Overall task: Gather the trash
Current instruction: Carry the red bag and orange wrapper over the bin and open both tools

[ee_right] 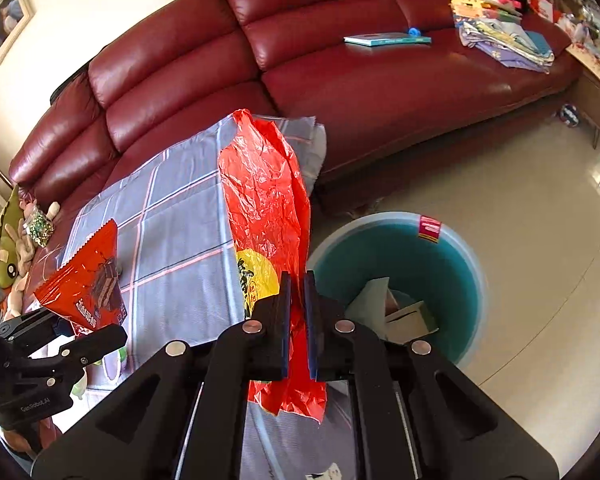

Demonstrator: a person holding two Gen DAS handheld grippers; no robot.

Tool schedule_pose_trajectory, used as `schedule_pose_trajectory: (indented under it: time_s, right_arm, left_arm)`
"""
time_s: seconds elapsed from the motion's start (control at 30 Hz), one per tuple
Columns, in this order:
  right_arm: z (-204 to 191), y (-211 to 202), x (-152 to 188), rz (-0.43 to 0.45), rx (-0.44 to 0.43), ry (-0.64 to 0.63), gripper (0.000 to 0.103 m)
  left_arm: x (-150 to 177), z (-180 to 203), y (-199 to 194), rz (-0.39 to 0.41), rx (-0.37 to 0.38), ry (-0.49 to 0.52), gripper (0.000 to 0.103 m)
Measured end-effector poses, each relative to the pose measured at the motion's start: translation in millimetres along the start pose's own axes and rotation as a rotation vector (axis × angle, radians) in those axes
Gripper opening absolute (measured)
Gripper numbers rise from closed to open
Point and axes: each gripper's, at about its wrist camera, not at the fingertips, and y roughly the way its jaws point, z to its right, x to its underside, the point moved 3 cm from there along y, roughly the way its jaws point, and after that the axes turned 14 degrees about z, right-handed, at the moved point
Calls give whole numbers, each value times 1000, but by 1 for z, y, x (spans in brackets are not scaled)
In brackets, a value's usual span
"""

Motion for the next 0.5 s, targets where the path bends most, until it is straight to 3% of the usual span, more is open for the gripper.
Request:
schedule_pose_trajectory:
  time_s: [0.5]
  right_arm:
    - [90,-11,10,-23,172,44,6]
  left_arm:
    - [-6,73,72,-83,90,122,40]
